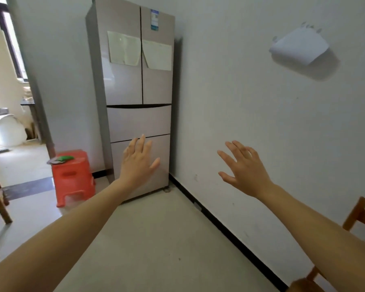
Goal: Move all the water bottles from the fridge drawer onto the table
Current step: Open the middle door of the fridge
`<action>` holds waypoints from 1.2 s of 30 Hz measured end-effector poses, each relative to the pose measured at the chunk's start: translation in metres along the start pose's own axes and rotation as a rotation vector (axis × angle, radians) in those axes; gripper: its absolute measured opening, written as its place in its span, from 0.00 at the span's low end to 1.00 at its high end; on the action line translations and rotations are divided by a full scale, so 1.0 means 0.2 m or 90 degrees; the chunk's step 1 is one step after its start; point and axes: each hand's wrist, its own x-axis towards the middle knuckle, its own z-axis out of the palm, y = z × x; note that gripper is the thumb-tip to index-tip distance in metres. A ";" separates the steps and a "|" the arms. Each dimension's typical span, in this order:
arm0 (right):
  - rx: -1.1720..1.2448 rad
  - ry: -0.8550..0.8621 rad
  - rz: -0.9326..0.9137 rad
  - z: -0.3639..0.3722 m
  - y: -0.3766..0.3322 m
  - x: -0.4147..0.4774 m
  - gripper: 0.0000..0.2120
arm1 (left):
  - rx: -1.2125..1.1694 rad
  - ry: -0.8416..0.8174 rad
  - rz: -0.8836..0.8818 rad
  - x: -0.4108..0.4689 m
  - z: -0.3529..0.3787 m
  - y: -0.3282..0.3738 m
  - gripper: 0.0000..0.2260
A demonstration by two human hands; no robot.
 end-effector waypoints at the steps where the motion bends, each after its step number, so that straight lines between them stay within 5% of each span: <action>1: 0.009 0.004 -0.009 0.09 0.06 0.07 0.25 | 0.012 0.003 -0.011 0.09 0.04 0.00 0.27; 9: 0.117 0.039 -0.078 0.77 0.19 0.67 0.28 | 0.050 0.042 -0.137 0.54 0.26 -0.24 0.34; 13: 0.153 0.075 -0.138 1.08 0.07 0.95 0.30 | 0.041 0.094 -0.238 0.69 0.32 -0.52 0.25; 19: 0.170 0.105 -0.197 1.52 -0.11 1.46 0.31 | 0.045 0.090 -0.344 0.96 0.48 -0.95 0.26; 36: 0.246 0.051 -0.171 2.80 -0.17 2.56 0.33 | -0.096 0.213 -0.404 2.11 1.19 -1.77 0.16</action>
